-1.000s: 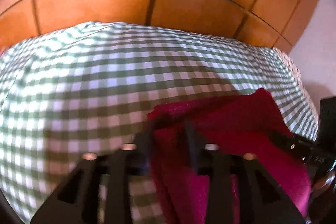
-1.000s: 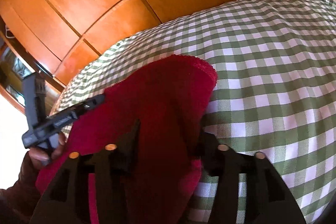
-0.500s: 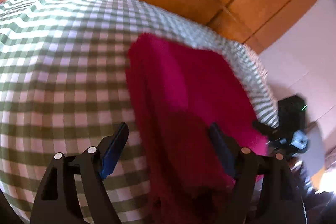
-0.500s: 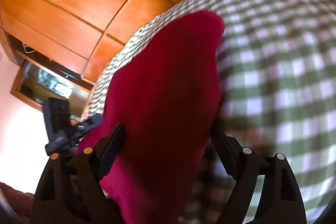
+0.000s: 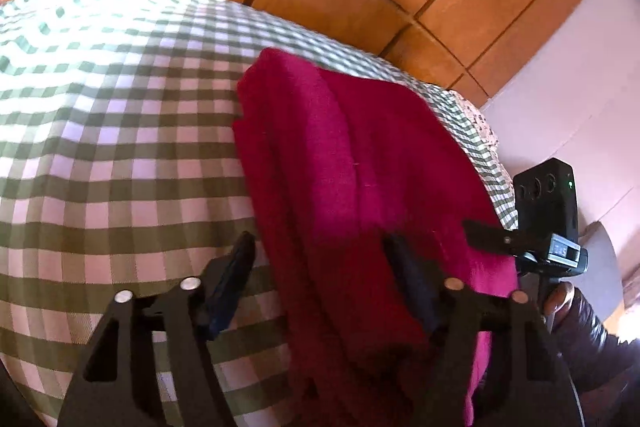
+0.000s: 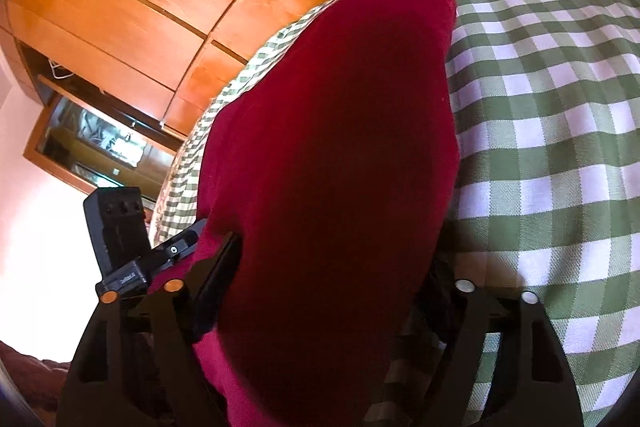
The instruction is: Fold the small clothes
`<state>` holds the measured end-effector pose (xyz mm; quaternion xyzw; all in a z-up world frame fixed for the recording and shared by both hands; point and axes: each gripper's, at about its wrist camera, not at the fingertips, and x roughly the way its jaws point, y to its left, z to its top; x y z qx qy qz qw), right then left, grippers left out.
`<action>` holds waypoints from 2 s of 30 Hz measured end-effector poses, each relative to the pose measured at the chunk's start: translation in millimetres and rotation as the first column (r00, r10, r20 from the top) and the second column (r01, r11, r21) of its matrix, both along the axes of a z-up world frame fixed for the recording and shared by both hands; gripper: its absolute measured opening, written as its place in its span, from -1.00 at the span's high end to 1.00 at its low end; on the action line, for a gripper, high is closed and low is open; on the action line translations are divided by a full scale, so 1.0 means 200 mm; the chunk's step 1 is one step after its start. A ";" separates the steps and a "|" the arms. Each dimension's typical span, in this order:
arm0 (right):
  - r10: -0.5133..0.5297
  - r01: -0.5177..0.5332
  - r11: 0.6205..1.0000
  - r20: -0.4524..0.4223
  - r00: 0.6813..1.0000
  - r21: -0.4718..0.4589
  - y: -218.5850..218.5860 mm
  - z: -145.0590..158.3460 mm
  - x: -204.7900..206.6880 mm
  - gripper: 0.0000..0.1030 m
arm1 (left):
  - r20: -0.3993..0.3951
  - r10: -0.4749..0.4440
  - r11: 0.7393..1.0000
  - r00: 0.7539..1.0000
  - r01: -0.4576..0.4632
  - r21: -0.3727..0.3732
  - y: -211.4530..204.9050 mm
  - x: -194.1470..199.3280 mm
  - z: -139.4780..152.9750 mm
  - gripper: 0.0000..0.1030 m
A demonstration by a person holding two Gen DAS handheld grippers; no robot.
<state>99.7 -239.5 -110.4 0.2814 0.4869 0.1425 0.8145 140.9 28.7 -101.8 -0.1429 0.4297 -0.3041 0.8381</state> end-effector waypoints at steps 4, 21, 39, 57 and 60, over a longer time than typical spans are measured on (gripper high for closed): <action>0.017 -0.015 0.999 0.021 1.000 -0.051 0.02 0.05 -0.01 -0.12 | 0.049 -0.012 1.000 0.999 0.011 0.030 -0.05 0.02 0.05 -0.06; -0.054 0.112 0.969 0.253 0.966 -0.220 -0.20 0.52 -0.12 0.10 | 0.209 -0.227 0.972 0.951 0.233 -0.004 -0.53 0.24 0.41 0.51; -0.508 0.529 0.824 0.148 0.848 -0.203 -1.09 0.11 -0.24 -0.39 | 0.103 -0.339 0.898 0.935 0.289 0.331 -1.54 0.70 0.16 -0.23; -0.512 0.462 0.638 0.109 0.852 -0.616 -0.72 0.11 -0.32 -0.21 | 0.177 -0.209 0.922 0.962 0.134 0.364 -1.31 0.45 0.18 -0.42; -0.539 0.505 0.636 0.133 0.832 -0.583 -0.75 0.10 -0.35 -0.21 | 0.187 -0.183 0.926 0.965 0.106 0.361 -1.29 0.42 0.21 -0.42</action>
